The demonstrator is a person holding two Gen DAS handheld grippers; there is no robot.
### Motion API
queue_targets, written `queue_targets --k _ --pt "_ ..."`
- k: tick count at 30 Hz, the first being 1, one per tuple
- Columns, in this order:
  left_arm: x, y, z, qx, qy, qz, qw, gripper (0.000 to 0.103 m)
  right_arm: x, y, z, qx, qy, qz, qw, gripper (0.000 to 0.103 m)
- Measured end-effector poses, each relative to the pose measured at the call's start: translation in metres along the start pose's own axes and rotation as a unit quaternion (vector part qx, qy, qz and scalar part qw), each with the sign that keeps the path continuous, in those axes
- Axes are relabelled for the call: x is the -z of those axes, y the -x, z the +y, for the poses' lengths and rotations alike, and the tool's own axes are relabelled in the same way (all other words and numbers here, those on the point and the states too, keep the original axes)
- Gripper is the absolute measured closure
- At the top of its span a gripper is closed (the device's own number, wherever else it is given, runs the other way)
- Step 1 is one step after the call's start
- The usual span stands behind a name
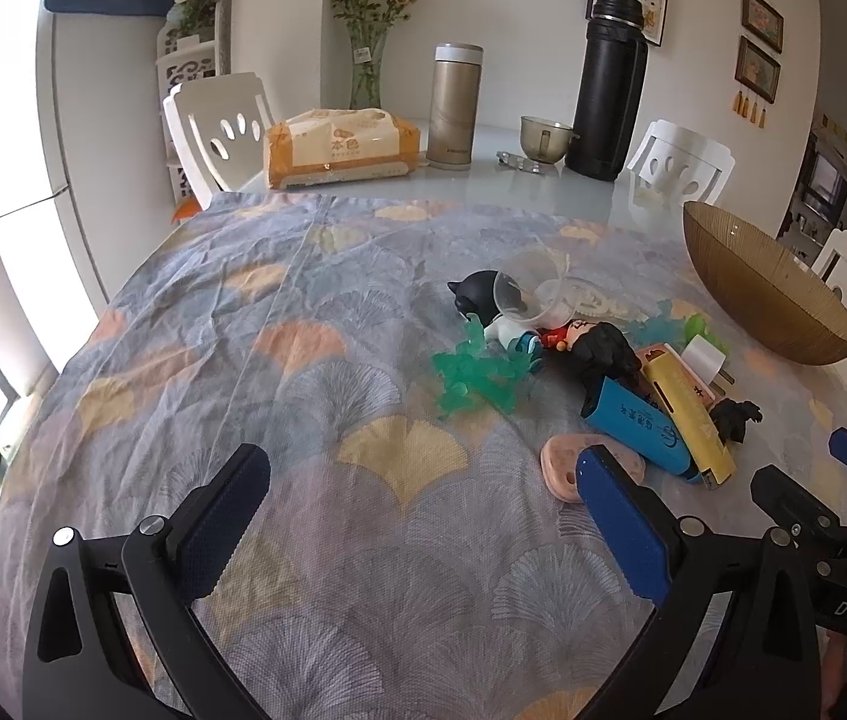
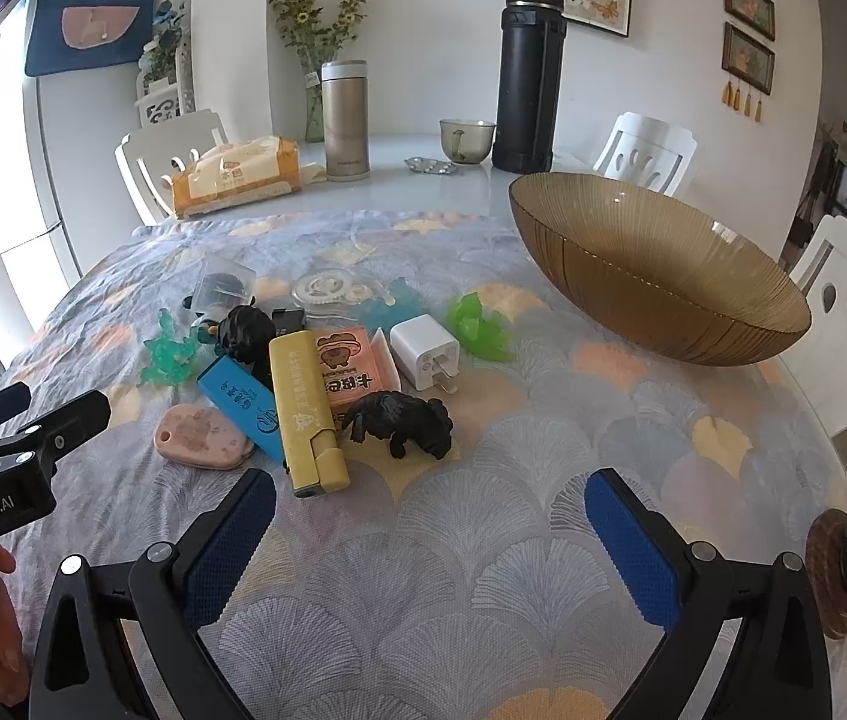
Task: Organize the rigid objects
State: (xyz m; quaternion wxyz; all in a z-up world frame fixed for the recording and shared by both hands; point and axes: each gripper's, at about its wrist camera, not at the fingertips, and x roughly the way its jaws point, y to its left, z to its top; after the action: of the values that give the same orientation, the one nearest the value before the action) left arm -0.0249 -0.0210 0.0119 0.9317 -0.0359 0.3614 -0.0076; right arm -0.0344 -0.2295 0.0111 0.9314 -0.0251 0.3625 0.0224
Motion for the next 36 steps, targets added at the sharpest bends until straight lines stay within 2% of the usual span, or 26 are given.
queue_targets --k 24,26,28,31,32,34,36 --pt "0.001 -0.002 -0.001 0.0 -0.003 0.003 1.0 0.001 -0.001 0.001 -0.005 -0.002 -0.009 -0.001 1.0 0.0" --pt "0.001 -0.004 -0.003 0.001 -0.008 0.014 0.9999 0.001 -0.001 0.001 -0.005 -0.006 -0.011 0.0 1.0 0.0" --pt "0.0 -0.01 -0.004 0.031 -0.024 0.047 0.9981 0.001 -0.001 0.002 -0.006 -0.01 -0.014 0.005 1.0 0.0" --pt "-0.001 -0.017 -0.007 0.062 -0.058 0.096 0.9917 0.001 -0.005 0.003 -0.011 -0.047 -0.017 0.022 0.998 0.0" --pt "-0.003 -0.019 -0.01 0.07 -0.086 0.106 0.9882 0.001 -0.008 0.003 -0.011 -0.061 -0.017 0.034 0.997 0.001" --pt "-0.007 -0.023 -0.014 0.08 -0.121 0.118 0.9824 0.001 -0.014 0.002 -0.011 -0.092 -0.012 0.053 0.994 0.011" --pt "-0.013 -0.028 -0.019 0.105 -0.154 0.125 0.9746 0.001 -0.021 0.0 -0.012 -0.135 -0.014 0.073 0.988 0.022"
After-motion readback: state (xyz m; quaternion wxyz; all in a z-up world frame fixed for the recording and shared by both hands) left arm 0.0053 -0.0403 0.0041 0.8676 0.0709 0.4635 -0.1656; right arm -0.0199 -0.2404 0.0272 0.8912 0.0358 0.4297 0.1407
